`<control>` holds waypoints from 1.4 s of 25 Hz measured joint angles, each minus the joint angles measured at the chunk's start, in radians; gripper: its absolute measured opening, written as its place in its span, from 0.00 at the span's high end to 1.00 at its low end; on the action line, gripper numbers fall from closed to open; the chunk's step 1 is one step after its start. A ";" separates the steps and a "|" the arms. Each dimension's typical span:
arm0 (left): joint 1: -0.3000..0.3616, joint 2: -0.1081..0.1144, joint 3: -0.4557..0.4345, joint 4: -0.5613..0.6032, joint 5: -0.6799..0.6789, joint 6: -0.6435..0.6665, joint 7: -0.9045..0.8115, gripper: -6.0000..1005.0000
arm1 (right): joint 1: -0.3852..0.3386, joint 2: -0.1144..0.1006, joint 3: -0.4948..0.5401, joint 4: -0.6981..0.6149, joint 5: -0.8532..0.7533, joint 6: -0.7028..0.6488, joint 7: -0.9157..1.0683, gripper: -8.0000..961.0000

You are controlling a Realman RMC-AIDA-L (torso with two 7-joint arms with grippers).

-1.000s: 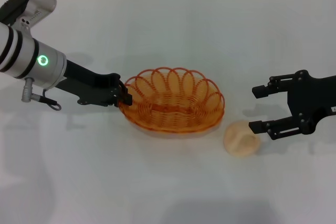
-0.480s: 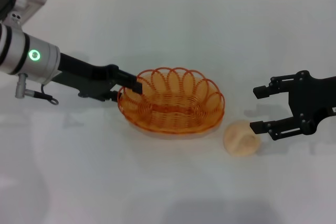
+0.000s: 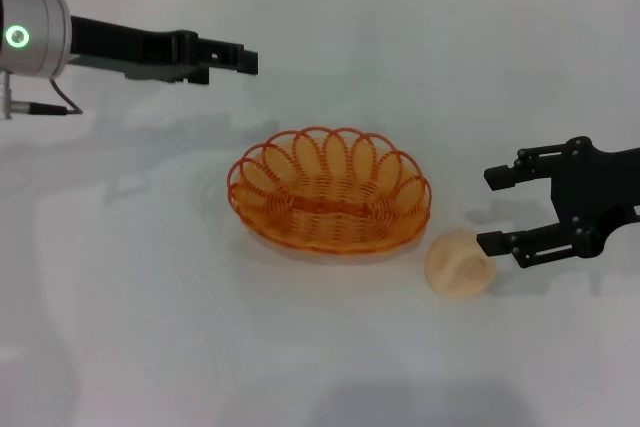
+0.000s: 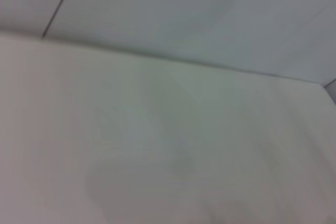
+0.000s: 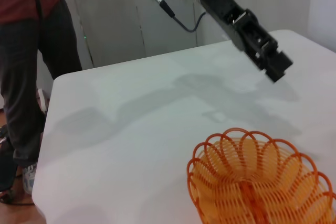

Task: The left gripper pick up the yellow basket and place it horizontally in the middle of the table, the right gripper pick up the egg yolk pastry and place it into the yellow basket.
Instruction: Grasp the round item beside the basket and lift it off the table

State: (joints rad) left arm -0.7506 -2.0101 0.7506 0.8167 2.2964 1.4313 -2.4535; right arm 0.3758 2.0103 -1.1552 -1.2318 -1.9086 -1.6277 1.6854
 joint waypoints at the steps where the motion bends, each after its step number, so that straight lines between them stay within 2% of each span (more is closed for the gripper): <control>1: 0.000 0.000 0.000 0.000 -0.010 -0.008 0.030 0.17 | 0.000 0.000 -0.002 0.000 -0.002 0.002 0.007 0.28; 6: -0.006 0.001 0.004 0.002 -0.024 -0.012 0.191 0.11 | 0.004 0.002 -0.009 0.011 -0.010 0.007 0.020 0.29; 11: 0.010 0.000 0.006 0.045 -0.053 0.029 0.364 0.11 | 0.004 0.003 -0.018 0.012 -0.049 0.010 0.057 0.30; 16: 0.057 -0.001 0.009 0.104 -0.090 0.098 0.506 0.12 | 0.008 0.004 -0.069 0.010 -0.095 0.061 0.097 0.30; 22: 0.069 0.010 0.012 0.109 -0.082 0.224 0.657 0.12 | 0.013 0.004 -0.124 0.004 -0.121 0.131 0.121 0.31; 27: 0.068 0.010 0.041 0.118 -0.047 0.314 0.716 0.12 | 0.018 0.004 -0.142 0.009 -0.139 0.162 0.136 0.32; 35: 0.078 0.007 0.063 0.144 -0.036 0.348 0.720 0.12 | 0.025 0.004 -0.193 0.012 -0.165 0.170 0.179 0.33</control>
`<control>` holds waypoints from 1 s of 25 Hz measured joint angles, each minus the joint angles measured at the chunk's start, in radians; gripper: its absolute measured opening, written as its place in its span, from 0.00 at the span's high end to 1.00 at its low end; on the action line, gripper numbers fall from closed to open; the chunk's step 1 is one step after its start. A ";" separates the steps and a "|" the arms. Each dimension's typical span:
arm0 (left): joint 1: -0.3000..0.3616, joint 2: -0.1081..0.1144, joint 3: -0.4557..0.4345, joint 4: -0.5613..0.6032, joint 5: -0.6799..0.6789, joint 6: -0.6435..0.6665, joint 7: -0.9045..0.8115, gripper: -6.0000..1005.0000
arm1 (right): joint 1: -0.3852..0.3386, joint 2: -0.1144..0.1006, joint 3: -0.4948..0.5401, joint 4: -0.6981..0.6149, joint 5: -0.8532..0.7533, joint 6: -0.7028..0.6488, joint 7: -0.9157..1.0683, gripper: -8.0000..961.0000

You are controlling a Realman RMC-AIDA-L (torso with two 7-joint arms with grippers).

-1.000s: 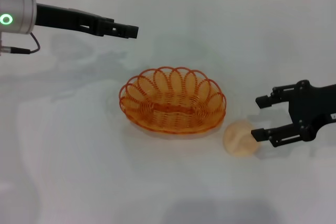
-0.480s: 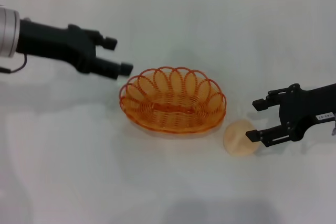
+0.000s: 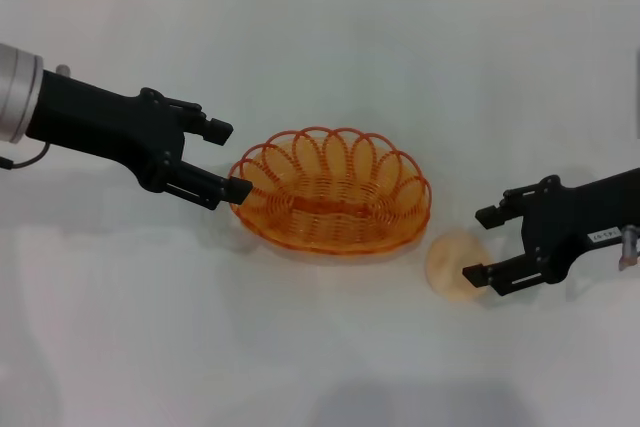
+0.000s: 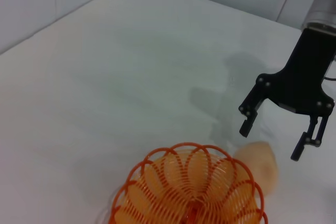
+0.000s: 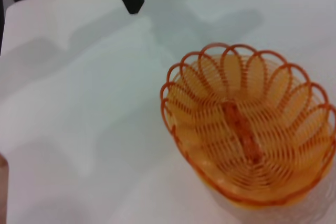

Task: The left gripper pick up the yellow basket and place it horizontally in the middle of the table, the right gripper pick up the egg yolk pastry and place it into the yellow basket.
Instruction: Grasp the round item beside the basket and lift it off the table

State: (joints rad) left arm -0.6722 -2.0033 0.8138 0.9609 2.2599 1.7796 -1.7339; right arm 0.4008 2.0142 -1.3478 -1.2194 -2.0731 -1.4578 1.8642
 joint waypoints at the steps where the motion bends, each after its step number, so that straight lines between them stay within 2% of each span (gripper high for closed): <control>1: 0.000 0.000 0.000 0.000 0.001 0.001 0.000 0.12 | 0.000 0.000 -0.008 0.000 -0.001 0.005 0.003 0.34; 8: 0.006 0.000 0.009 0.001 0.004 0.001 0.002 0.12 | 0.001 0.000 -0.052 0.008 -0.002 0.061 0.004 0.35; 20: 0.016 -0.003 0.009 0.001 0.004 -0.004 0.007 0.12 | 0.003 0.000 -0.053 0.019 -0.002 0.086 0.004 0.37; 25: 0.027 -0.001 0.005 0.001 0.002 -0.007 0.012 0.12 | -0.004 0.000 -0.050 0.015 0.006 0.076 0.006 0.59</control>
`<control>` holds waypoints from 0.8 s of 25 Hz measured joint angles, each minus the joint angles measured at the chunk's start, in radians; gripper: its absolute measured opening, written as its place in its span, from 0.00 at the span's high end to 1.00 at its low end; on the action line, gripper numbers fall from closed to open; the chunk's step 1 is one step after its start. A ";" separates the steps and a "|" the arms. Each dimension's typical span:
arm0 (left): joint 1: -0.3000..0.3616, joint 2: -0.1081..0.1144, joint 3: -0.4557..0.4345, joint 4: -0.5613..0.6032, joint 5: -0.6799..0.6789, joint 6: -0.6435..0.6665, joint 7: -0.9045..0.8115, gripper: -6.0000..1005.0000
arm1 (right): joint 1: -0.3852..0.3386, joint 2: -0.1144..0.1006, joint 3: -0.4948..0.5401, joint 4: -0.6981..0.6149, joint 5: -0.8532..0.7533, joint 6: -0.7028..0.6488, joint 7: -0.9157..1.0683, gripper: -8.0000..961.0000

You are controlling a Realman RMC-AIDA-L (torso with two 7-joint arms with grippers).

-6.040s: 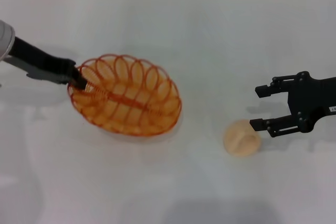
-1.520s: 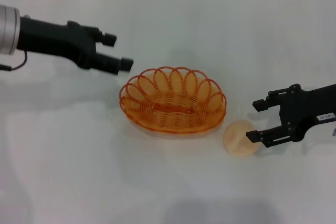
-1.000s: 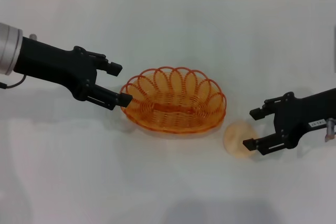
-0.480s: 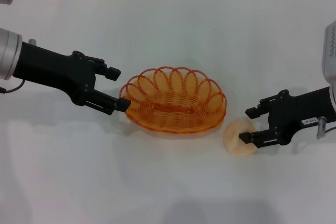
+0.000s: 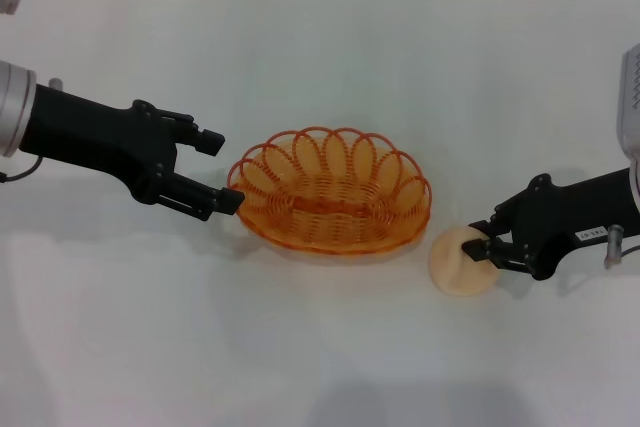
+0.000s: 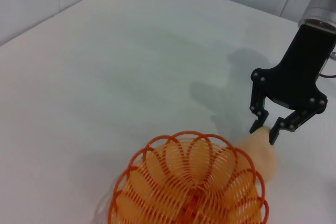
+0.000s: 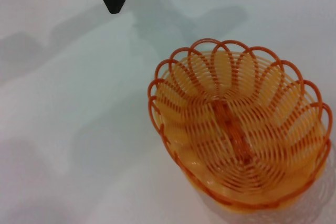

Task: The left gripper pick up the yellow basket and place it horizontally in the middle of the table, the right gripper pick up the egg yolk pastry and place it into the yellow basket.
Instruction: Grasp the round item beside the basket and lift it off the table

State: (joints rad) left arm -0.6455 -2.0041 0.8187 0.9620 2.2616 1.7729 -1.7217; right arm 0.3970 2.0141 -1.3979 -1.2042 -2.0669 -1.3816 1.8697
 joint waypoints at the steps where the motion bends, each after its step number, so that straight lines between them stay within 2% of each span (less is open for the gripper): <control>1: 0.001 0.000 0.000 0.000 0.000 0.000 0.000 0.12 | -0.001 0.000 0.000 -0.003 0.001 -0.004 0.001 0.67; 3: 0.002 0.000 -0.001 0.000 -0.002 0.000 0.001 0.12 | -0.005 0.000 -0.002 -0.013 0.001 -0.014 0.004 0.81; 10: 0.014 0.003 -0.002 0.000 -0.006 -0.002 0.008 0.12 | -0.041 -0.002 0.023 -0.093 -0.003 -0.026 0.045 0.87; 14: 0.020 0.003 -0.004 0.000 -0.007 -0.002 0.011 0.12 | -0.067 -0.005 0.105 -0.178 -0.009 -0.075 0.085 0.89; 20: 0.033 0.005 -0.004 0.002 -0.008 -0.003 0.011 0.12 | -0.060 -0.004 0.132 -0.278 -0.009 -0.109 0.145 0.92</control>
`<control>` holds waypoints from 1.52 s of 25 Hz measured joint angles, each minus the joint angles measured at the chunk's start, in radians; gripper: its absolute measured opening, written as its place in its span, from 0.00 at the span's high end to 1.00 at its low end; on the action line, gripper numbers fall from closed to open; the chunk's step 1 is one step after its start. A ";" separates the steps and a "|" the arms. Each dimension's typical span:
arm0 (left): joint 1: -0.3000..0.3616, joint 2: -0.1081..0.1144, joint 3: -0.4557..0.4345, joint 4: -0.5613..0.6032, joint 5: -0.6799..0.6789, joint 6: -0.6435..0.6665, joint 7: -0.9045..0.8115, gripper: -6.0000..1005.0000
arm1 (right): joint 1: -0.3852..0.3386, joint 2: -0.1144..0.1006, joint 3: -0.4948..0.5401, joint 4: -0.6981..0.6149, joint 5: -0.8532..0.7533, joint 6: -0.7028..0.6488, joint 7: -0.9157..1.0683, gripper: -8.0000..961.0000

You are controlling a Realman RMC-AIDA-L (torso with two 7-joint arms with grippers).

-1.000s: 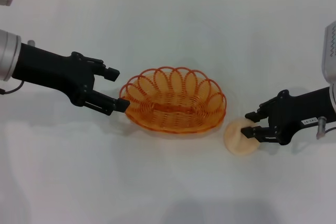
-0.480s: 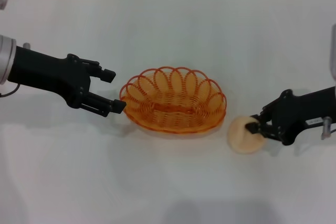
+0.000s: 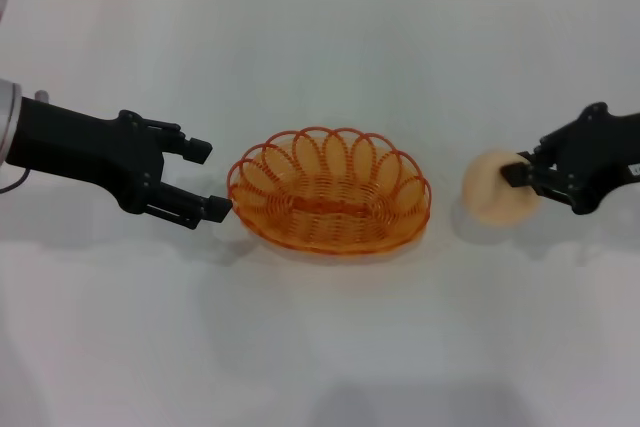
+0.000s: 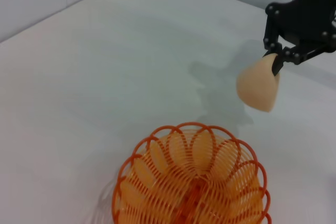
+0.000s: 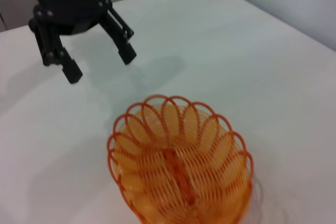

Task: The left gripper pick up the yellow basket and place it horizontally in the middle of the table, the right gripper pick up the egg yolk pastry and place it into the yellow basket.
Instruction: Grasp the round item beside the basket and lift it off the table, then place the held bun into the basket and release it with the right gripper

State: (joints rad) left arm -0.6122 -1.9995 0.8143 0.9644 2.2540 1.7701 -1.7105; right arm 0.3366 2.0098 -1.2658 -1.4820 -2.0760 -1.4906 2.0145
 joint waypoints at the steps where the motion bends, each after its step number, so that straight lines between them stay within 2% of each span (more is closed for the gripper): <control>1: 0.002 0.001 0.000 0.000 0.000 0.000 0.000 0.12 | 0.011 0.001 -0.011 -0.005 0.002 0.000 0.006 0.93; 13: 0.044 0.017 0.000 0.040 -0.001 0.010 0.000 0.12 | 0.159 0.008 -0.183 0.133 0.009 0.156 0.036 0.95; 19: 0.040 0.020 0.001 0.040 -0.001 0.011 0.000 0.12 | 0.204 0.013 -0.242 0.200 0.011 0.230 0.037 0.96; 24: 0.041 0.019 0.000 0.040 -0.001 0.011 0.000 0.12 | 0.211 0.013 -0.253 0.210 0.020 0.239 0.038 0.96; 35: 0.044 0.015 0.000 0.040 -0.001 0.005 0.002 0.12 | 0.203 0.007 -0.246 0.208 0.061 0.234 0.031 0.80; 38: 0.051 0.016 0.000 0.040 -0.013 0.004 0.013 0.12 | 0.198 0.006 -0.244 0.200 0.062 0.226 0.030 0.67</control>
State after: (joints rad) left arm -0.5616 -1.9836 0.8143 1.0048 2.2413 1.7742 -1.6977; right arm 0.5346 2.0153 -1.5101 -1.2823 -2.0137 -1.2646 2.0446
